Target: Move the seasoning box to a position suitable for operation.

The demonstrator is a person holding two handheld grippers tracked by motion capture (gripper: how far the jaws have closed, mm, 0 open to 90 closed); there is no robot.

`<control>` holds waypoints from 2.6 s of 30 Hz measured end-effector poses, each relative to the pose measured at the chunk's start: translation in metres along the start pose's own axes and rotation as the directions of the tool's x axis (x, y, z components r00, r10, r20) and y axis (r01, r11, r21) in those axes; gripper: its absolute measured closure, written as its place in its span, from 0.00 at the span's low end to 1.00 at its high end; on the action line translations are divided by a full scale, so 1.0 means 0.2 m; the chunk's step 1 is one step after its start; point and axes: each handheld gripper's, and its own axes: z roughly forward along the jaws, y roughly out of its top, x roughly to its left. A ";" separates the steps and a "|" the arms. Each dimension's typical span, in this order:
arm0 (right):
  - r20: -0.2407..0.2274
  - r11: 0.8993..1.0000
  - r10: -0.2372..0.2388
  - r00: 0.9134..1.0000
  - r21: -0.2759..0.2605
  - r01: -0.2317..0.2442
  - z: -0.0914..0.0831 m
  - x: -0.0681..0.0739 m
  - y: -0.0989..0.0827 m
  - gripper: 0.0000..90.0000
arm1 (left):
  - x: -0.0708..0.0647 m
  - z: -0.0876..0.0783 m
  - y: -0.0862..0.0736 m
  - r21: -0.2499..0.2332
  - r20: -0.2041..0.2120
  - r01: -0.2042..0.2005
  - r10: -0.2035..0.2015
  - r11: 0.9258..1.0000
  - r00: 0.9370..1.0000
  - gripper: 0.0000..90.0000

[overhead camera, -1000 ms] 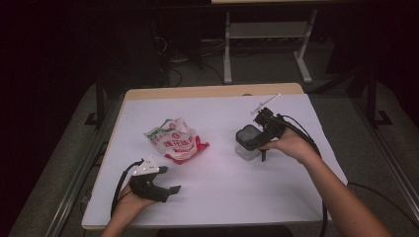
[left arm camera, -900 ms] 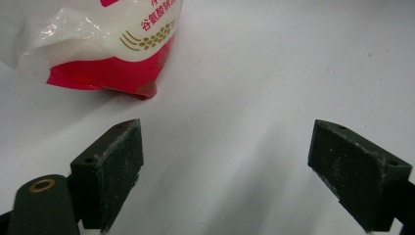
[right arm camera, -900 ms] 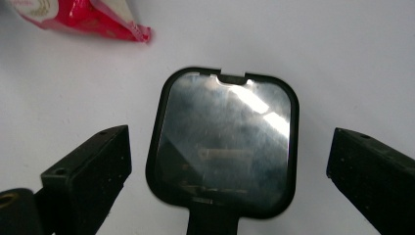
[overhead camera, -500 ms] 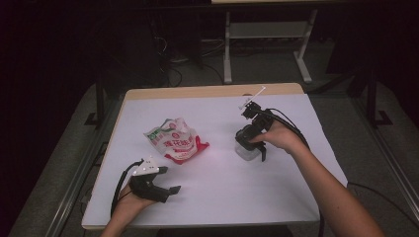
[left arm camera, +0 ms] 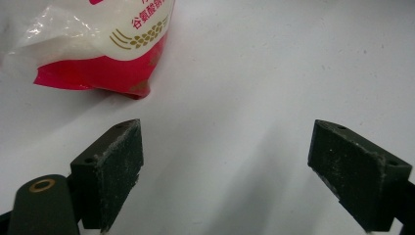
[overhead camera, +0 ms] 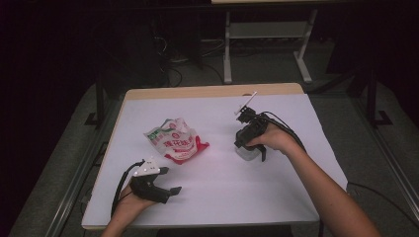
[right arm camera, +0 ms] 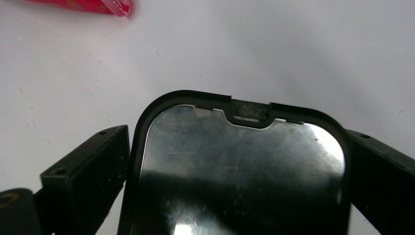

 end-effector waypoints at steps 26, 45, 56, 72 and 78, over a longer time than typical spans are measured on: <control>0.015 0.998 0.003 1.000 0.055 -0.004 0.01 0.00 0.00 0.16 | 0.00 0.00 0.00 0.008 0.004 -0.005 0.005 1.000 1.000 0.15; -0.016 0.999 -0.037 0.999 0.033 0.037 -0.06 0.05 -0.03 0.17 | 0.00 0.00 0.00 0.003 0.002 0.004 -0.004 1.000 1.000 0.15; -0.061 0.986 -0.163 0.985 0.027 0.165 -0.11 0.23 -0.06 0.17 | -0.02 -0.05 -0.05 -0.013 -0.025 0.043 -0.043 0.999 0.999 0.15; -0.132 0.960 -0.273 0.953 0.020 0.278 -0.05 0.45 -0.12 0.17 | -0.03 -0.08 -0.07 -0.041 -0.026 0.067 -0.068 0.997 0.997 0.14; -0.135 0.951 -0.302 0.944 0.018 0.308 -0.05 0.50 -0.14 0.17 | -0.04 -0.06 -0.07 -0.024 -0.028 0.055 -0.056 0.998 0.998 0.15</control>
